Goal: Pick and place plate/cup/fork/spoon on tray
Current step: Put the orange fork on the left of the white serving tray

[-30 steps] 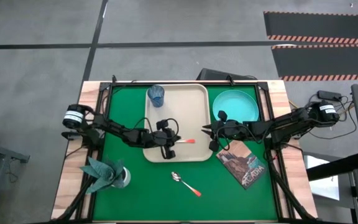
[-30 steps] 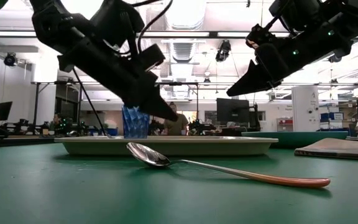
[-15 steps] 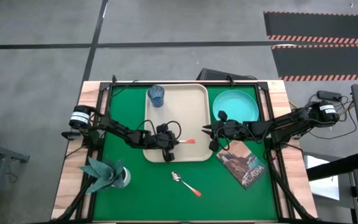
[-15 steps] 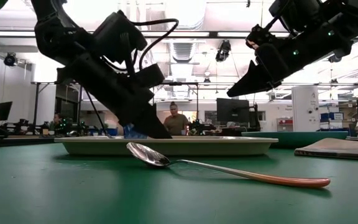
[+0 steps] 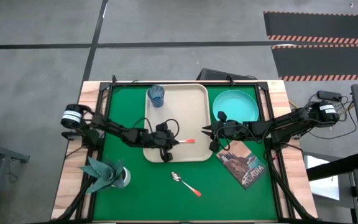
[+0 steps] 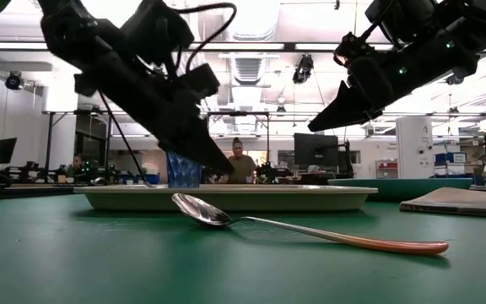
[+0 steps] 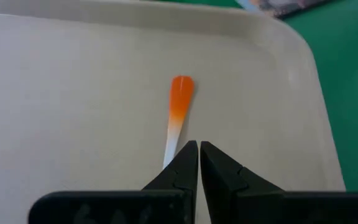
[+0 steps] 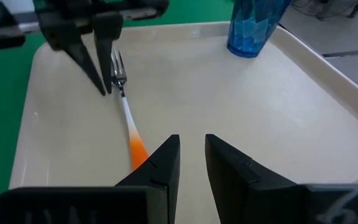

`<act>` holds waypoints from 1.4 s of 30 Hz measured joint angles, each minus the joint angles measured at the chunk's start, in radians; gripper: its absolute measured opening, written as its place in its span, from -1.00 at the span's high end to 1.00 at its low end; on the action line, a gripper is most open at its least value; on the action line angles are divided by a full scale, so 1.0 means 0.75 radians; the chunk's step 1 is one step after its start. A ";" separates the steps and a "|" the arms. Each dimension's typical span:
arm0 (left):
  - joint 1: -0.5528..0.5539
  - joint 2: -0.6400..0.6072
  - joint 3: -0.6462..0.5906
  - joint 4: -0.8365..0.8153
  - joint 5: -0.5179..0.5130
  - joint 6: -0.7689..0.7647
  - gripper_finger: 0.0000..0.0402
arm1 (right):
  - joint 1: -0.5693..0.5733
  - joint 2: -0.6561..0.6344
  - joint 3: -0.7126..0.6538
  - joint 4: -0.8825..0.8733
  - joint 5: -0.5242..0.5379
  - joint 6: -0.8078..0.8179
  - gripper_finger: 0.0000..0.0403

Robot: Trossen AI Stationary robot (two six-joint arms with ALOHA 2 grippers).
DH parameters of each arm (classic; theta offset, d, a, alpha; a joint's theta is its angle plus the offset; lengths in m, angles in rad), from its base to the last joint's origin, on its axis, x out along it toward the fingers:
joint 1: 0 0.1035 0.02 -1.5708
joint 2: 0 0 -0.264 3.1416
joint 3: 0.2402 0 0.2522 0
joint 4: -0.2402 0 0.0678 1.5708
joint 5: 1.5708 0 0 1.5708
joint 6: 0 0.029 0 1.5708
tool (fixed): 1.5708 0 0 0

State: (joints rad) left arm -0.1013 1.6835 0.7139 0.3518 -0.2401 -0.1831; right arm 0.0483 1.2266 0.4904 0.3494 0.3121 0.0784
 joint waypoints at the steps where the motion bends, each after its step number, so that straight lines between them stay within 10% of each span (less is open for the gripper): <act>1: -0.001 -0.029 -0.001 -0.042 0.000 0.010 0.98 | 0.000 0.000 -0.001 0.005 -0.005 0.001 0.66; 12: -0.016 -0.254 -0.103 -0.122 0.000 0.154 0.98 | 0.016 0.038 0.054 0.113 -0.117 0.016 0.66; 29: -0.013 -0.223 -0.303 0.114 -0.072 0.146 0.98 | 0.023 0.634 0.394 0.240 -0.217 -0.141 0.66; 42: -0.015 -0.452 -0.303 0.114 -0.075 0.283 0.98 | -0.031 0.784 0.611 0.141 -0.222 -0.211 0.66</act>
State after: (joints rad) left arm -0.1127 1.3443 0.4870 0.4372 -0.2961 0.0291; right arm 0.0253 1.8147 0.9484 0.4552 0.1457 -0.0801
